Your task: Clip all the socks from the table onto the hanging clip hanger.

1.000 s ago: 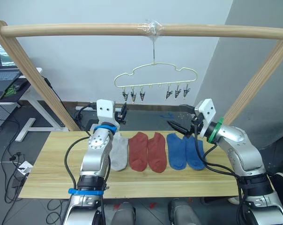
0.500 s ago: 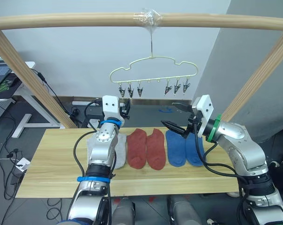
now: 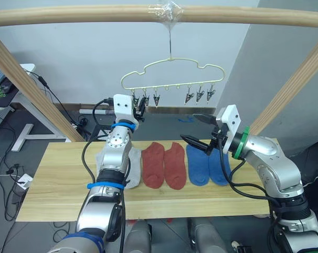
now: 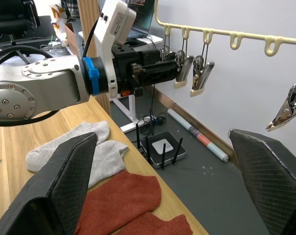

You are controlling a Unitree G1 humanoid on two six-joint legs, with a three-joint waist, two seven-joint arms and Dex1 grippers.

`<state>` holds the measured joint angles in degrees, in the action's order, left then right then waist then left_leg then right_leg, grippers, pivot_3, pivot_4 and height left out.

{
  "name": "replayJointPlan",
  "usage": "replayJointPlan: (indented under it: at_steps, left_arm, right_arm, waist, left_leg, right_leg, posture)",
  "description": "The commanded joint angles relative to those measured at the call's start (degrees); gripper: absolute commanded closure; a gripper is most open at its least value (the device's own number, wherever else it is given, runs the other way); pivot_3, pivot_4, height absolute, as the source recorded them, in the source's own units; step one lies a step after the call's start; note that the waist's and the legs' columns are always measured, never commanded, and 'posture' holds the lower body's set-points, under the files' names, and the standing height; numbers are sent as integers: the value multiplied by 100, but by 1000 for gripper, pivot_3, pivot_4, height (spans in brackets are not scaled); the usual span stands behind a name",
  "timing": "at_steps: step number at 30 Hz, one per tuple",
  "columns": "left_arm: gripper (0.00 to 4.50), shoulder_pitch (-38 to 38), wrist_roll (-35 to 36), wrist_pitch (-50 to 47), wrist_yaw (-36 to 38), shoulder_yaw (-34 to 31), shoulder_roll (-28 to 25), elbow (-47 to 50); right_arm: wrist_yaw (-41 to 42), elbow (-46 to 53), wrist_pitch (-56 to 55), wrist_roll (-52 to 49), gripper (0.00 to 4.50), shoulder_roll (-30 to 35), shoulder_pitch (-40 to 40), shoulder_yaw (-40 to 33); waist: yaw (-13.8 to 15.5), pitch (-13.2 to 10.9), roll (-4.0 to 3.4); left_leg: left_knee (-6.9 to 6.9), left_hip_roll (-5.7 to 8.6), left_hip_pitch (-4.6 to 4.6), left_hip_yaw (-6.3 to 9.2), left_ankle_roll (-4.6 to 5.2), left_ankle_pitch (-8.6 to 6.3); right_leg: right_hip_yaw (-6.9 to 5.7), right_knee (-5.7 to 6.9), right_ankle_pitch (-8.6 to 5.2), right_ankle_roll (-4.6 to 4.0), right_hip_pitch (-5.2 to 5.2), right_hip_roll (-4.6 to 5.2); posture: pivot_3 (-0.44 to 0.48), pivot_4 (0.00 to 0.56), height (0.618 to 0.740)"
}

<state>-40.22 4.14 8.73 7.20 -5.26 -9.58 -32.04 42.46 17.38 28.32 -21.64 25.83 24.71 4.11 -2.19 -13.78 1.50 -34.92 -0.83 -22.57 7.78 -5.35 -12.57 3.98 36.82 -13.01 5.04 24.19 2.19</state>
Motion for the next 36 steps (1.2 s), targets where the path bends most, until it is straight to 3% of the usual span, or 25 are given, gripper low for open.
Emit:
replayJointPlan:
  at_steps: [1,33,36]
  left_arm:
    - [2031,-69,-70,180,61,73,-17,377]
    - [2031,2,58,-9,-67,-80,40,559]
    - [2596,-1,90,8,-9,-83,50,570]
  right_arm:
    - [18,210,-18,-138,0,43,120,-129]
    - [64,166,7,-187,0,122,260,-156]
    - [62,171,7,-185,0,124,256,-159]
  waist:
    - [-8,-7,0]
    - [-51,-16,1]
    - [-52,-16,2]
  left_leg:
    - [0,0,0,0,0,0]
    - [0,0,-3,1,0,0]
    - [0,0,-3,1,0,0]
  right_leg:
    - [0,0,0,0,0,0]
    - [0,0,-1,2,2,0]
    - [0,0,-1,2,2,0]
  posture:
    - [-42,241,740]
    - [-42,240,740]
    - [-42,240,740]
